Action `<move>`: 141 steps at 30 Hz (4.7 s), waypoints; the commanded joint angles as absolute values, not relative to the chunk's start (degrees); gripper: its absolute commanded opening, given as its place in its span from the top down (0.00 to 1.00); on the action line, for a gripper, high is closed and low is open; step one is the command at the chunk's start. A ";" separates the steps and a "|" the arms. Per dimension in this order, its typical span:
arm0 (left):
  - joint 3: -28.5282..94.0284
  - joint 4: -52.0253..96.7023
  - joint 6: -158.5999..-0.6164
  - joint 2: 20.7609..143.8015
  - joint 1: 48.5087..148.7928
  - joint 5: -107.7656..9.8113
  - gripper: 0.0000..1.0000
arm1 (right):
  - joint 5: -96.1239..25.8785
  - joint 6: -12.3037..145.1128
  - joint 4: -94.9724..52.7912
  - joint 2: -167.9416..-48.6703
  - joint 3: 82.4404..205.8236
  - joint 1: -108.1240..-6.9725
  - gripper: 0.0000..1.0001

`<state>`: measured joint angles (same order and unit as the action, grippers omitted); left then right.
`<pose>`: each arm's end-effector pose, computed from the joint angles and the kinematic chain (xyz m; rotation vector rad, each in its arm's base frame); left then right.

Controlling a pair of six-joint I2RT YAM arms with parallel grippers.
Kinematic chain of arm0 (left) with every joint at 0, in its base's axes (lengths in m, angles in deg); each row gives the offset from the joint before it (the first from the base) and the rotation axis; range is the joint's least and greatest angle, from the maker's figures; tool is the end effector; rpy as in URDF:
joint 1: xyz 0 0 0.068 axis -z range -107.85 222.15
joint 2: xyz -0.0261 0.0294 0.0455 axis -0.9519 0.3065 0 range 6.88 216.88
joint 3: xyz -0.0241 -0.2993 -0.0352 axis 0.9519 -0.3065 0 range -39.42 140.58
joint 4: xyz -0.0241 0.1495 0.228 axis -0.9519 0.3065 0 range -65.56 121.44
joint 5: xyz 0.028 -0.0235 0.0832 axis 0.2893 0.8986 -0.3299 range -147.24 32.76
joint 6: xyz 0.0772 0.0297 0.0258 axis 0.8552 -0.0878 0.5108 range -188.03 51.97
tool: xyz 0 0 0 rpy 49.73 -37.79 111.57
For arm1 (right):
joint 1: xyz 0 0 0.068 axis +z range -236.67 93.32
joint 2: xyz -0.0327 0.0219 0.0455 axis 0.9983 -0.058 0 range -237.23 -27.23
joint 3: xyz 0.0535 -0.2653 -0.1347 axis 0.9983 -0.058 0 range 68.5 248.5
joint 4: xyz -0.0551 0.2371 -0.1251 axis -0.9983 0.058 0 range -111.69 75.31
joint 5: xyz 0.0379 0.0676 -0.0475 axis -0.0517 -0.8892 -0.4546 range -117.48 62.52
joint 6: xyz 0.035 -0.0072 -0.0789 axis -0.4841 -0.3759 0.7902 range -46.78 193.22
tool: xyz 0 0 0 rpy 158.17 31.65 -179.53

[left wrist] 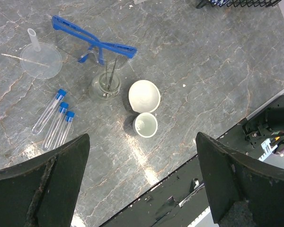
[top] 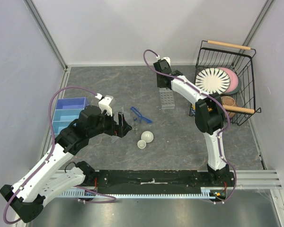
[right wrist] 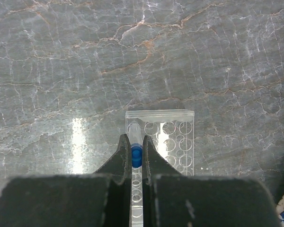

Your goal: Organize the chemistry lab equipment

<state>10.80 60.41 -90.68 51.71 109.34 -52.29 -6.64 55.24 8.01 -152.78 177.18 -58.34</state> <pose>0.1489 -0.1212 0.3285 0.3298 2.1602 -0.7036 0.5019 0.2396 0.2299 -0.0400 2.3167 -0.0289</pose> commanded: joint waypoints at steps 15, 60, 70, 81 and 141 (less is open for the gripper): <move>10.06 57.84 -89.12 51.44 107.92 -50.12 0.00 | -6.74 55.11 10.39 -156.42 183.10 -59.25 0.93; 9.20 65.31 -103.26 67.17 106.43 -58.56 0.09 | 0.21 58.72 7.23 -113.81 156.57 -43.52 0.49; 4.71 66.45 -111.70 70.59 106.43 -62.94 0.22 | -3.84 57.66 3.81 -106.68 147.52 -41.94 0.50; 4.79 65.84 -113.65 77.09 106.52 -68.22 0.22 | -4.01 58.36 2.31 -101.93 142.06 -41.76 0.50; 0.49 56.87 -112.59 87.82 107.31 -67.17 0.28 | -6.12 58.54 0.99 -97.89 137.84 -41.68 0.58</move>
